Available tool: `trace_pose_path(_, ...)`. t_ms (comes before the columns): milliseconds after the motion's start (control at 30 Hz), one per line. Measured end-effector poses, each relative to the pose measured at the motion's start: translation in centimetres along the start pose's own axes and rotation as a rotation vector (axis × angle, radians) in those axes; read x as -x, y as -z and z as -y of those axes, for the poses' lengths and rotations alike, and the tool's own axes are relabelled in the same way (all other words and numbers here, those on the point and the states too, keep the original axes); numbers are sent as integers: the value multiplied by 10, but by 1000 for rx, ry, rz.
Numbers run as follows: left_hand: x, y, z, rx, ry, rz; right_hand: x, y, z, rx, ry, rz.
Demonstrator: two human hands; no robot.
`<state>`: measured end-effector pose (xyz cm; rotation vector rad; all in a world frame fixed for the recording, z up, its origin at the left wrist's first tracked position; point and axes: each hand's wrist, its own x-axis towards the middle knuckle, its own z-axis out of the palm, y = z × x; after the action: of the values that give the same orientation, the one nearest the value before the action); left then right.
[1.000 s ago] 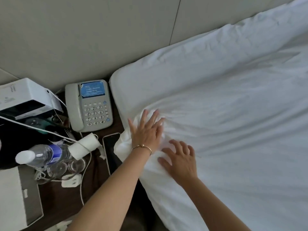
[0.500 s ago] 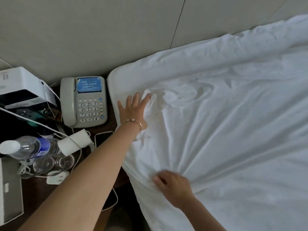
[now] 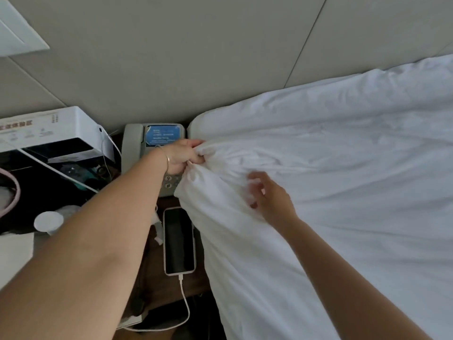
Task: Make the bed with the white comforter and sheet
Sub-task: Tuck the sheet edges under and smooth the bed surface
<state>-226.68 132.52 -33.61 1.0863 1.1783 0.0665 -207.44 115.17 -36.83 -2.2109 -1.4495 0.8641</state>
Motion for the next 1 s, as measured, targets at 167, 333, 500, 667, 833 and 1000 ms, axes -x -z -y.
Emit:
trace_pose_path(167,7,10,-2,58,-71,-6,-12,0,31,126,507,-173)
trace_pose_path(333,5,9,-4,-72,-18,-211,4,-24,58,-43,449,-98)
trace_pose_path(500,-5,-1,3,-187,-78,-340,26,-39,63,-56,483,-281)
trace_pose_path(667,-13,1,-2,-312,-114,-398,46,-61,67,35,477,-148)
trace_pose_path(833,-20,-6,7,-308,-114,-476,88,-72,35,155,409,-43)
trace_pose_path(1000,-25,-8,13,-575,-18,-441,54,-37,31,182,375,-92)
